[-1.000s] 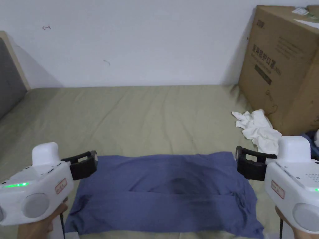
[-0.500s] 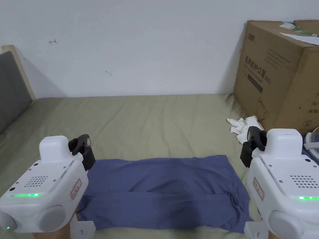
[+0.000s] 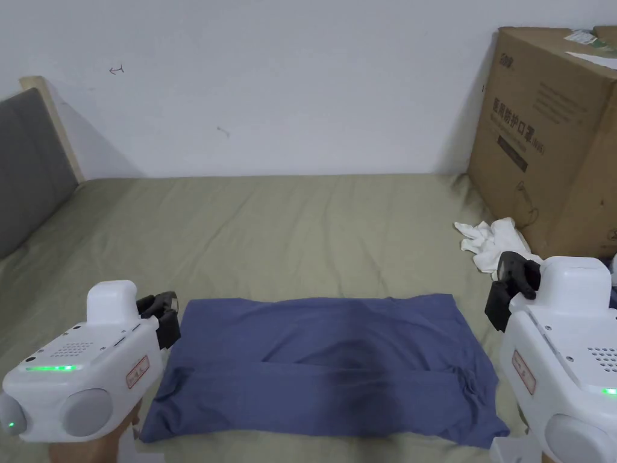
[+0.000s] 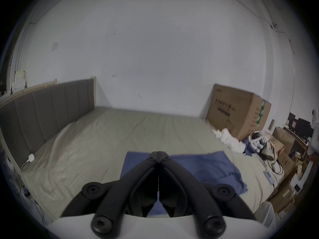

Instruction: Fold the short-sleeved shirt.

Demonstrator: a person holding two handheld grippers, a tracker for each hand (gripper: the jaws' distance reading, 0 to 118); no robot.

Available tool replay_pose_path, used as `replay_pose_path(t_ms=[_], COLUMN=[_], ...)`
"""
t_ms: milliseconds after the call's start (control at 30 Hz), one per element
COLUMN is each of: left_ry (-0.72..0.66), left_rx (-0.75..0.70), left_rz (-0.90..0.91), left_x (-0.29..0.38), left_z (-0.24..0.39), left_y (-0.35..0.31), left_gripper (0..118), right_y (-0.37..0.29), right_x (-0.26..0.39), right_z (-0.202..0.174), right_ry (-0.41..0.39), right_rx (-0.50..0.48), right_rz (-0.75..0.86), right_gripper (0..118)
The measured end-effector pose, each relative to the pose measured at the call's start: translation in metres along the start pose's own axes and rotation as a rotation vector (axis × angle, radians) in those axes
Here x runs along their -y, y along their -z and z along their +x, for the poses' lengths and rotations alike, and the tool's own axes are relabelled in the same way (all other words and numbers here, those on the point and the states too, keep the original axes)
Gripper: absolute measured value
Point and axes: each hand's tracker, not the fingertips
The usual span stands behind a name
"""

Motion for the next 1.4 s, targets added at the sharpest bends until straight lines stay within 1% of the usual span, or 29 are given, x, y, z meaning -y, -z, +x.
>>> replay_pose_path(t_ms=[133, 167, 200, 233, 267, 300, 333, 367, 433, 467, 500, 533, 700, 767, 800, 833, 900, 933, 1000, 1033, 1100, 1133, 1167, 1200, 1233, 1267, 1333, 1400], left_ry=[-0.047, -0.062, -0.082, -0.11, -0.139, -0.168, -0.2, -0.215, -0.228, -0.234, -0.243, -0.244, -0.195, -0.161, -0.141, -0.131, -0.1, -0.086, -0.086, -0.063, -0.056, -0.061, -0.067, -0.073, -0.078, -0.082, -0.092, -0.107], left_rx=[-0.045, -0.056, -0.073, -0.087, -0.121, -0.148, -0.16, -0.17, -0.199, -0.212, -0.221, -0.211, -0.221, -0.236, -0.244, -0.236, -0.189, -0.172, -0.133, -0.17, -0.16, -0.153, -0.148, -0.143, -0.139, -0.135, -0.124, -0.112], left_rz=[-0.122, -0.162, -0.21, -0.244, -0.293, -0.35, -0.429, -0.474, -0.519, -0.538, -0.566, -0.592, -0.631, -0.649, -0.664, -0.686, -0.748, -0.763, -0.726, -0.726, -0.716, -0.707, -0.692, -0.675, -0.665, -0.652, -0.631, -0.609], left_x=[0.026, 0.031, 0.038, 0.046, 0.053, 0.061, 0.071, 0.079, 0.095, 0.102, 0.109, 0.115, 0.129, 0.131, 0.133, 0.136, 0.142, 0.146, 0.151, 0.151, 0.15, 0.148, 0.144, 0.141, 0.139, 0.135, 0.128, 0.122], left_z=[-0.028, -0.035, -0.04, -0.046, -0.052, -0.059, -0.066, -0.071, -0.078, -0.081, -0.083, -0.084, -0.084, -0.081, -0.08, -0.078, -0.074, -0.071, -0.068, -0.065, -0.067, -0.068, -0.067, -0.068, -0.069, -0.07, -0.072, -0.073], left_y=[0.026, 0.033, 0.039, 0.045, 0.052, 0.063, 0.073, 0.08, 0.089, 0.091, 0.096, 0.099, 0.114, 0.122, 0.126, 0.129, 0.133, 0.135, 0.133, 0.134, 0.134, 0.133, 0.128, 0.125, 0.122, 0.12, 0.116, 0.114], left_gripper=[3, 5, 16, 36, 36, 44, 61, 82, 82, 88, 97, 103, 109, 109, 107, 99, 45, 21, 16, 14, 12, 12, 12, 12, 12, 12, 12, 12], right_y=[0.01, 0.012, 0.015, 0.017, 0.02, 0.023, 0.026, 0.028, 0.034, 0.036, 0.038, 0.041, 0.051, 0.053, 0.054, 0.055, 0.057, 0.058, 0.062, 0.064, 0.069, 0.073, 0.077, 0.082, 0.088, 0.095, 0.107, 0.118], right_x=[0.008, 0.01, 0.012, 0.015, 0.017, 0.02, 0.023, 0.026, 0.032, 0.035, 0.038, 0.042, 0.056, 0.061, 0.064, 0.067, 0.072, 0.076, 0.086, 0.094, 0.11, 0.121, 0.132, 0.144, 0.155, 0.169, 0.192, 0.21], right_z=[0.005, 0.006, 0.007, 0.008, 0.008, 0.009, 0.01, 0.009, 0.01, 0.01, 0.01, 0.01, 0.012, 0.013, 0.014, 0.015, 0.018, 0.02, 0.026, 0.031, 0.039, 0.043, 0.048, 0.052, 0.055, 0.058, 0.065, 0.07], right_ry=[0.002, -0.001, -0.003, -0.002, 0.001, 0.003, 0.0, -0.003, -0.005, -0.004, -0.003, -0.001, 0.001, 0.006, 0.007, 0.005, 0.004, 0.006, 0.012, 0.014, 0.02, 0.029, 0.026, 0.019, 0.022, 0.017, 0.062, 0.125], right_rx=[0.012, 0.017, 0.021, 0.021, 0.022, 0.02, 0.022, 0.023, 0.021, 0.022, 0.022, 0.023, 0.025, 0.026, 0.03, 0.033, 0.04, 0.043, 0.049, 0.057, 0.065, 0.069, 0.071, 0.066, 0.068, 0.071, 0.055, 0.063], right_rz=[-0.031, -0.038, -0.046, -0.055, -0.065, -0.075, -0.086, -0.097, -0.118, -0.126, -0.138, -0.151, -0.206, -0.222, -0.23, -0.239, -0.261, -0.274, -0.317, -0.349, -0.427, -0.462, -0.506, -0.565, -0.607, -0.662, -0.741, -0.804], right_gripper=[2, 2, 2, 2, 2, 2, 2, 2, 2, 2, 2, 2, 2, 2, 2, 2, 2, 3, 4, 7, 20, 34, 65, 92, 107, 107, 110, 110])
